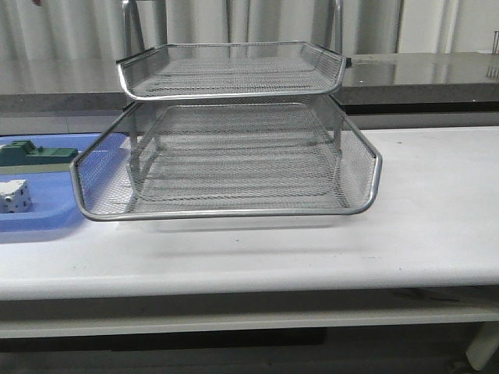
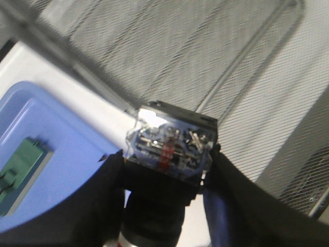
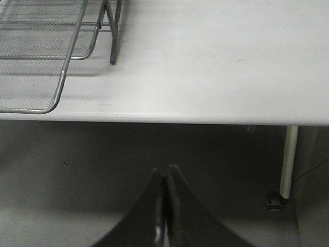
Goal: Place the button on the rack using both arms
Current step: 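Lift the red button with the left gripper toward the rack, then lower the red button into the pulled-out middle tray and open the left gripper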
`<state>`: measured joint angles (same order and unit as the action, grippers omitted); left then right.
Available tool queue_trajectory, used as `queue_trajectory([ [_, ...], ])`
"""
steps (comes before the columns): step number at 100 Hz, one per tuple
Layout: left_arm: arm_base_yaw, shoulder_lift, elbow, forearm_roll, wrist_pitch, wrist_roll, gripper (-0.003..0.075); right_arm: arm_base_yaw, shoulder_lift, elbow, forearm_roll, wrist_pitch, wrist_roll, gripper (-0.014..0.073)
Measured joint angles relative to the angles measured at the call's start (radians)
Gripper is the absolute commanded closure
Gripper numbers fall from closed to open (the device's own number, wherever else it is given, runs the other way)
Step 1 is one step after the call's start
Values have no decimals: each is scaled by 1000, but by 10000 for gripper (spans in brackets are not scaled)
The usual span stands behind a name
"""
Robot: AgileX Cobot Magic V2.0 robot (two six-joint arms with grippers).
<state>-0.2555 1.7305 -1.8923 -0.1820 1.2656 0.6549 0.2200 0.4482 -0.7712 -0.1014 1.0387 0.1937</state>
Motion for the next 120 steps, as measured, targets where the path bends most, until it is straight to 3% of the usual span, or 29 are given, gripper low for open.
queue_trajectory([
  [24, -186, 11, 16, -12, -1, 17, 741, 0, 0, 0, 0, 0, 0, 664],
  [48, -282, 106, 16, -9, -4, 24, 741, 0, 0, 0, 0, 0, 0, 664],
  [120, -320, 303, 18, 34, -20, 25, 741, 0, 0, 0, 0, 0, 0, 664],
])
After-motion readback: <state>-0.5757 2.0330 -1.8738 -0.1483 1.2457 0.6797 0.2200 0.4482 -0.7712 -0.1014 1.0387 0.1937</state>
